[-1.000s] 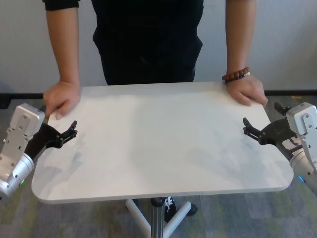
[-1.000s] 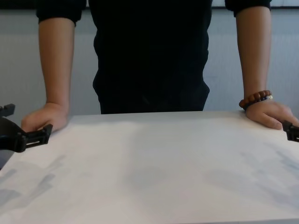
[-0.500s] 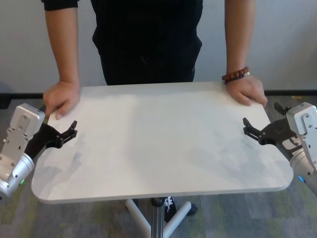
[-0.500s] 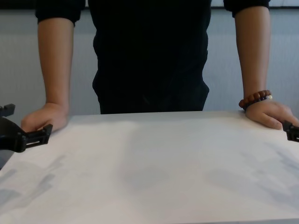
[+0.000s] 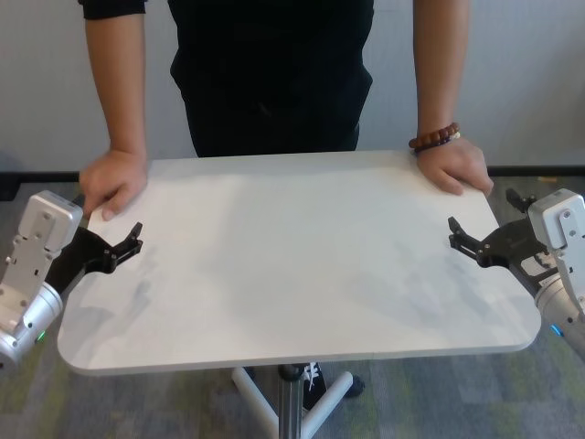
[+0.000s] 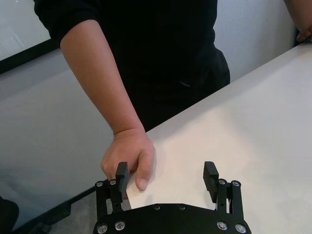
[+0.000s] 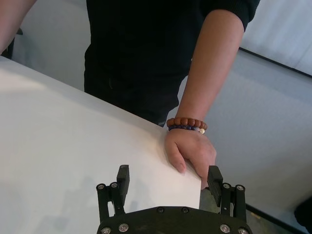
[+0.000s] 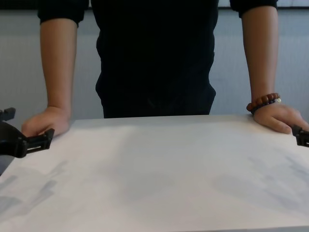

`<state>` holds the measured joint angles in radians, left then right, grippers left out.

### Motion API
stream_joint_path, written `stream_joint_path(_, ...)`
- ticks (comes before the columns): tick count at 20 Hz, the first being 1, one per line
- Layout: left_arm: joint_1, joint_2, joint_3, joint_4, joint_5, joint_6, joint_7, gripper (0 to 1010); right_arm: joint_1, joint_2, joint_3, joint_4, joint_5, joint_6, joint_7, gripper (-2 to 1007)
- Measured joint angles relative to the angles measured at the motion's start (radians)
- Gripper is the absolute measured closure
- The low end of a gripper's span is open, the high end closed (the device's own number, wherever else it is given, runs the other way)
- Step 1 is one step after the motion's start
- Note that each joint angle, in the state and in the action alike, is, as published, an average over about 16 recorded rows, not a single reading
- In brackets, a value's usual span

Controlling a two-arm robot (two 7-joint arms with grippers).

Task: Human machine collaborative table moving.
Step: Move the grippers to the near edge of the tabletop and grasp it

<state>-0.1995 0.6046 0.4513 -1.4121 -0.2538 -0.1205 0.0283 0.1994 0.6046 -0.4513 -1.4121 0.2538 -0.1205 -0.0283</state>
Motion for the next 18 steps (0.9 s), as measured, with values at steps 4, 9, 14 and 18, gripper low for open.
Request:
stream_joint_path(4, 0.0, 0.0, 0.0, 0.0, 0.0, 0.0, 0.0, 10, 0.0, 0.0, 0.0, 0.0, 0.0, 0.0, 0.0, 0)
stream_joint_path(9, 0.0, 0.0, 0.0, 0.0, 0.0, 0.0, 0.0, 10, 0.0, 0.0, 0.0, 0.0, 0.0, 0.0, 0.0, 0)
stream_joint_path(14, 0.0, 0.0, 0.0, 0.0, 0.0, 0.0, 0.0, 10, 0.0, 0.0, 0.0, 0.0, 0.0, 0.0, 0.0, 0)
stream_joint_path(18, 0.0, 0.0, 0.0, 0.0, 0.0, 0.0, 0.0, 10, 0.0, 0.0, 0.0, 0.0, 0.0, 0.0, 0.0, 0)
